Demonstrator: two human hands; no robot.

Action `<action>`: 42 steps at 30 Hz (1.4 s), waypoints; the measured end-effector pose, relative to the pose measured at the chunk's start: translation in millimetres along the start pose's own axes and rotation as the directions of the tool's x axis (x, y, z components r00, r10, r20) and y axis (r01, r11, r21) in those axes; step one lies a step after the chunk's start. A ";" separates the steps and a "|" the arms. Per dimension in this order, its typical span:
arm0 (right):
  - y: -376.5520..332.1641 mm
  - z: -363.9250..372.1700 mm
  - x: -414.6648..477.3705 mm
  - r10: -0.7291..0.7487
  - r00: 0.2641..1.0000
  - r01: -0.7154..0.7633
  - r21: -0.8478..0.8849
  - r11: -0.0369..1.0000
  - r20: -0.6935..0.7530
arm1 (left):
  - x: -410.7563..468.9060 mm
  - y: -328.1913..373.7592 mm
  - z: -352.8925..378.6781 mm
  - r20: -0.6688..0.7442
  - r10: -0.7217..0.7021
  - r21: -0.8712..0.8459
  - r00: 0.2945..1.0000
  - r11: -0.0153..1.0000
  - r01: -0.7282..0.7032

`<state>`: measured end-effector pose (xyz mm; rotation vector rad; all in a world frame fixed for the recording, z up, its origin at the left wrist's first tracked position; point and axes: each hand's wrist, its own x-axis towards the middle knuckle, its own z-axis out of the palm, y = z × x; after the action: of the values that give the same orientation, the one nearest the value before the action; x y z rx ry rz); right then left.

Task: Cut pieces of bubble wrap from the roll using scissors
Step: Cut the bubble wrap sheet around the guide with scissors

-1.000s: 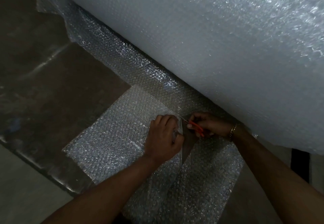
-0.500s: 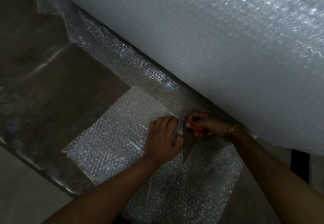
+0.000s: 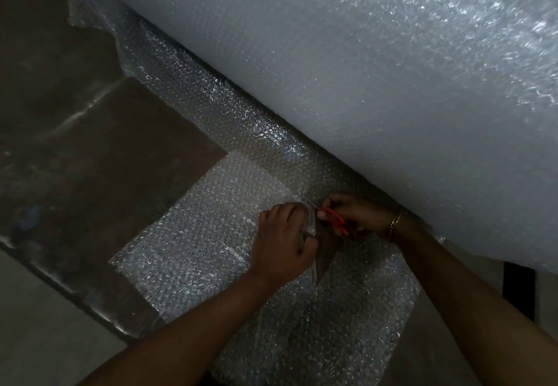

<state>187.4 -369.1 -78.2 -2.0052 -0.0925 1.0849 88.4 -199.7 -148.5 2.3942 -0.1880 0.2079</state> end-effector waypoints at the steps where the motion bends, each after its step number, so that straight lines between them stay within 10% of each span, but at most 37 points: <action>1: 0.1 -0.1 -0.3 0.001 1.000 -0.001 0.001 1.000 0.002 | 0.0 -0.3 0.3 0.006 -0.002 0.001 1.000 1.000 0.002; 42: 6.5 -4.0 10.0 -0.007 1.000 0.007 -0.020 1.000 0.006 | -3.0 0.0 -1.6 -0.049 0.027 -0.043 0.998 0.999 -0.030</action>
<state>194.6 -371.6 -88.2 -2.0181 -0.1141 1.0891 85.3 -198.4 -147.9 2.3422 -0.2020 0.2724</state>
